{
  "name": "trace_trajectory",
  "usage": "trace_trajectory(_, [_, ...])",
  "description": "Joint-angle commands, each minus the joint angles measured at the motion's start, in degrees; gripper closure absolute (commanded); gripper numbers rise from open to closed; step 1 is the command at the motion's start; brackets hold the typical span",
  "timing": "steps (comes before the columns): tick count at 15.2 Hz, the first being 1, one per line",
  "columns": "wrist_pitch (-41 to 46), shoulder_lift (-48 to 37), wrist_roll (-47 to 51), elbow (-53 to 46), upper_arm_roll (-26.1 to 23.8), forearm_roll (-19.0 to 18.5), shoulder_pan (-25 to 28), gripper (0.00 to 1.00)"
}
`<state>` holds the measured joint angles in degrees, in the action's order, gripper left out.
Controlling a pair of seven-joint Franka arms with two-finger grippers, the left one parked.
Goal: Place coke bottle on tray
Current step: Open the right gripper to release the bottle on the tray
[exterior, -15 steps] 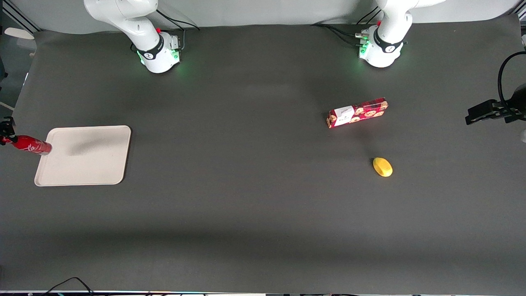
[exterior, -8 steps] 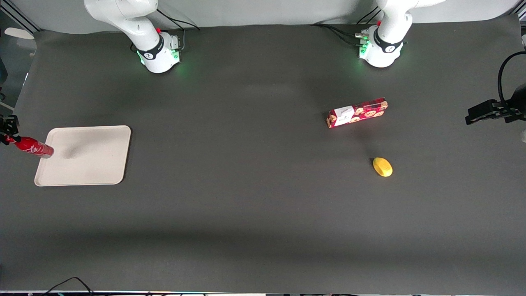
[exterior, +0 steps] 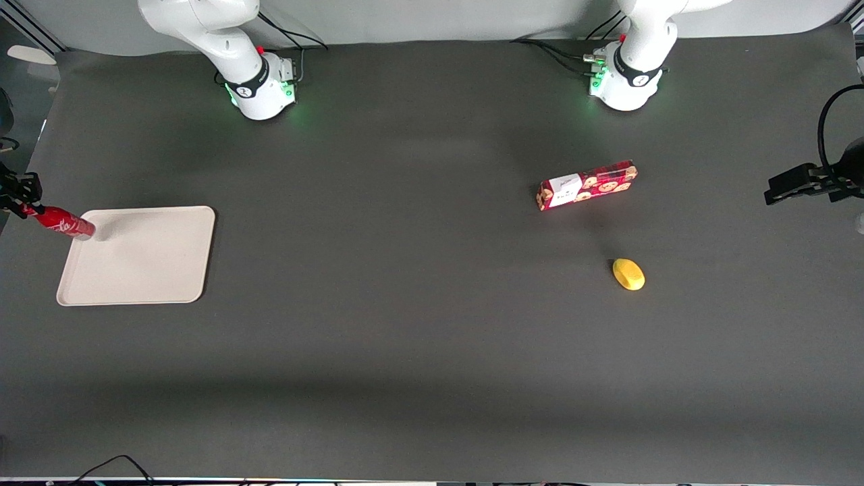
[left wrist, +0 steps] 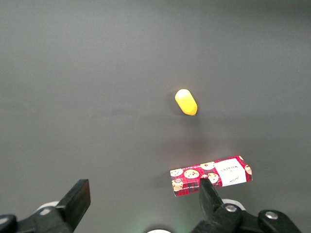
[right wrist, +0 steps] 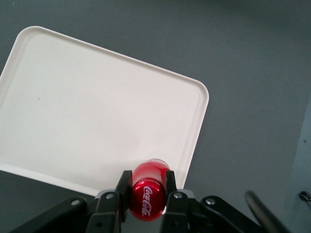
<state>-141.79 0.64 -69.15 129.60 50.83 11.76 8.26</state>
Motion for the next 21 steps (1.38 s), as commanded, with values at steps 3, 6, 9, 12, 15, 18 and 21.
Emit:
trace_trajectory(3, [-2.96, 5.94, -10.19, 0.04, 0.59, 12.47, 0.00, 1.00])
trace_trajectory(6, [-3.41, 8.32, -15.48, -0.40, 0.59, 18.11, 0.00, 1.00])
trace_trajectory(9, [-3.23, 8.59, -15.06, -0.75, 0.59, 18.30, 0.00, 0.01])
trace_trajectory(12, [-3.06, 8.59, -15.05, -1.11, 0.59, 18.30, 0.09, 0.00])
trace_trajectory(15, [-2.71, 8.33, -14.44, -1.72, 0.76, 18.30, 0.44, 0.00])
trace_trajectory(18, [2.36, 7.36, -14.09, -3.73, 0.94, 17.69, 0.44, 0.00])
trace_trajectory(21, [9.05, 6.49, -9.98, -7.60, 0.94, 13.14, 0.71, 0.00])
